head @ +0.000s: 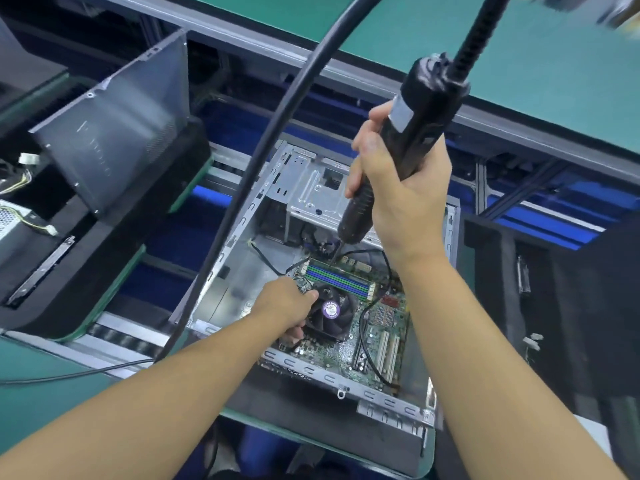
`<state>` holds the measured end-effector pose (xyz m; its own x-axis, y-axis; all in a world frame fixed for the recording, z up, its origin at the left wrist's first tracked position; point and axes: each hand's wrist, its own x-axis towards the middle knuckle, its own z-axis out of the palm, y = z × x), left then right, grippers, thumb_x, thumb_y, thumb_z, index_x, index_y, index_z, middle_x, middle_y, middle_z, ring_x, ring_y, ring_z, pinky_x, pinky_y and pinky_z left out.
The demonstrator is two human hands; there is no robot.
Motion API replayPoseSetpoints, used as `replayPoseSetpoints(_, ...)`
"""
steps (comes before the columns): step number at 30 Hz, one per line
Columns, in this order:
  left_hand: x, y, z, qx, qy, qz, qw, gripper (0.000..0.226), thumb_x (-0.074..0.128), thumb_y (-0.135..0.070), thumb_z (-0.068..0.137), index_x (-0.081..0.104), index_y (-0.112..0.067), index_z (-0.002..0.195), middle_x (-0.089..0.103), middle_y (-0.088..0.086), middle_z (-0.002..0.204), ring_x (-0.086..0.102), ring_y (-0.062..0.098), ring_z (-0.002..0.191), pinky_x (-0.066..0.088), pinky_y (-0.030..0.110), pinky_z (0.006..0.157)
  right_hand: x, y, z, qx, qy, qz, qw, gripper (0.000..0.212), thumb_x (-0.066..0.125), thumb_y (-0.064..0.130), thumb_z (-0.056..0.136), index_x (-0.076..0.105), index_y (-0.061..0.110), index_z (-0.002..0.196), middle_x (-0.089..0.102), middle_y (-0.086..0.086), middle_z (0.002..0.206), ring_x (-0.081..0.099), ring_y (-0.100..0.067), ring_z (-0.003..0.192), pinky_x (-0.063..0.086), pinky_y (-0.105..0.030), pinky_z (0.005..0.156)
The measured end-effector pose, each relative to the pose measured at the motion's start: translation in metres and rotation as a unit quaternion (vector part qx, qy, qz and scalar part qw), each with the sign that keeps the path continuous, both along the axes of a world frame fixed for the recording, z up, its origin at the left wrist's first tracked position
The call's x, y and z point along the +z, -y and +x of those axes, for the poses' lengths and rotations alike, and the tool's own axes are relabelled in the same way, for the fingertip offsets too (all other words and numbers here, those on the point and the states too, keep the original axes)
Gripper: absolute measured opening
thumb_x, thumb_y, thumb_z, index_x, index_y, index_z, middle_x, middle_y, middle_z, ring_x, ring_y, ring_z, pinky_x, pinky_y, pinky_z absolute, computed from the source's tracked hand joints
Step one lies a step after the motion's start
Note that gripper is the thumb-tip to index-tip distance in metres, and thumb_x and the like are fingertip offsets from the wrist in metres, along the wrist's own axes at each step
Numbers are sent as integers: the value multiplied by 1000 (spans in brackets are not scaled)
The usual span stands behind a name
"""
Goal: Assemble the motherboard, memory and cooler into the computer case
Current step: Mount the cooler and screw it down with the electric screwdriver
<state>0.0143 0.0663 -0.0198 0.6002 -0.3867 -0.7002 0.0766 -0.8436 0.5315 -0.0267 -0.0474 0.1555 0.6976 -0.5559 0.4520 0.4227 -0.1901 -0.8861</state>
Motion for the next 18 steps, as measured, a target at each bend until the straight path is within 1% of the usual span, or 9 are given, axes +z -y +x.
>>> replayPoseSetpoints(3, 5, -2, 1, -36, 44, 12, 998, 47, 54, -36, 96, 60, 0, 68, 65, 13, 48, 65, 25, 41, 57, 31, 47, -6, -2, -7, -10, -4, 15, 1000, 21, 63, 22, 88, 55, 11, 104, 56, -12, 85, 53, -29, 60, 49, -32, 55)
replayPoseSetpoints(4, 10, -3, 0, -57, 61, 19, 996, 43, 55, -33, 95, 56, -2, 65, 67, 15, 54, 68, 27, 49, 56, 30, 51, -9, -4, -8, -11, -4, 21, 1000, 20, 63, 21, 88, 55, 12, 104, 56, -12, 84, 53, -30, 60, 49, -32, 55)
replayPoseSetpoints(6, 22, -5, -3, -145, 139, 51, 978, 41, 55, -33, 95, 47, -9, 63, 71, 19, 80, 71, 31, 74, 51, 31, 58, -13, -7, -8, -14, -2, 30, 999, 18, 64, 21, 88, 55, 14, 103, 55, -10, 82, 53, -29, 59, 49, -33, 55)
replayPoseSetpoints(9, 42, -7, -19, -249, 273, 62, 927, 33, 49, -42, 98, 56, -11, 88, 65, 11, 103, 64, 30, 95, 45, 34, 67, -16, -8, -5, -26, 0, 40, 999, 16, 64, 21, 88, 55, 15, 101, 56, -7, 79, 53, -28, 53, 49, -33, 55)
replayPoseSetpoints(12, 52, 2, -42, -295, 332, -24, 896, 38, 40, -43, 101, 60, -13, 115, 57, 5, 117, 56, 25, 109, 49, 37, 87, -14, -4, 1, -40, 9, 30, 999, 13, 64, 20, 87, 55, 17, 96, 56, -9, 77, 55, -28, 50, 49, -32, 53)
replayPoseSetpoints(14, 48, 15, -56, -355, 319, 13, 879, 52, 36, -47, 102, 45, -12, 139, 41, 10, 144, 40, 28, 131, 40, 43, 106, -13, 1, 5, -41, 18, 10, 999, 12, 63, 19, 89, 54, 17, 96, 56, -9, 78, 55, -30, 50, 49, -31, 54)
replayPoseSetpoints(15, 44, 22, -63, -383, 294, 59, 874, 65, 35, -52, 102, 28, -9, 151, 23, 14, 157, 24, 32, 143, 30, 46, 114, -13, 4, 8, -39, 22, 2, 999, 12, 63, 18, 89, 54, 16, 97, 56, -9, 79, 55, -31, 50, 49, -31, 55)
replayPoseSetpoints(17, 34, 37, -77, -417, 259, 124, 862, 87, 31, -61, 99, -3, -5, 156, -8, 16, 163, -5, 36, 150, 10, 49, 121, -14, 9, 12, -31, 31, -6, 999, 12, 62, 17, 90, 53, 15, 99, 56, -9, 79, 54, -33, 51, 49, -32, 55)
replayPoseSetpoints(18, 28, 44, -80, -438, 266, 125, 849, 89, 30, -63, 98, -6, -5, 155, -12, 16, 163, -10, 36, 149, 4, 50, 122, -15, 11, 15, -28, 32, -11, 999, 12, 62, 17, 91, 53, 15, 99, 55, -9, 79, 54, -33, 51, 49, -32, 55)
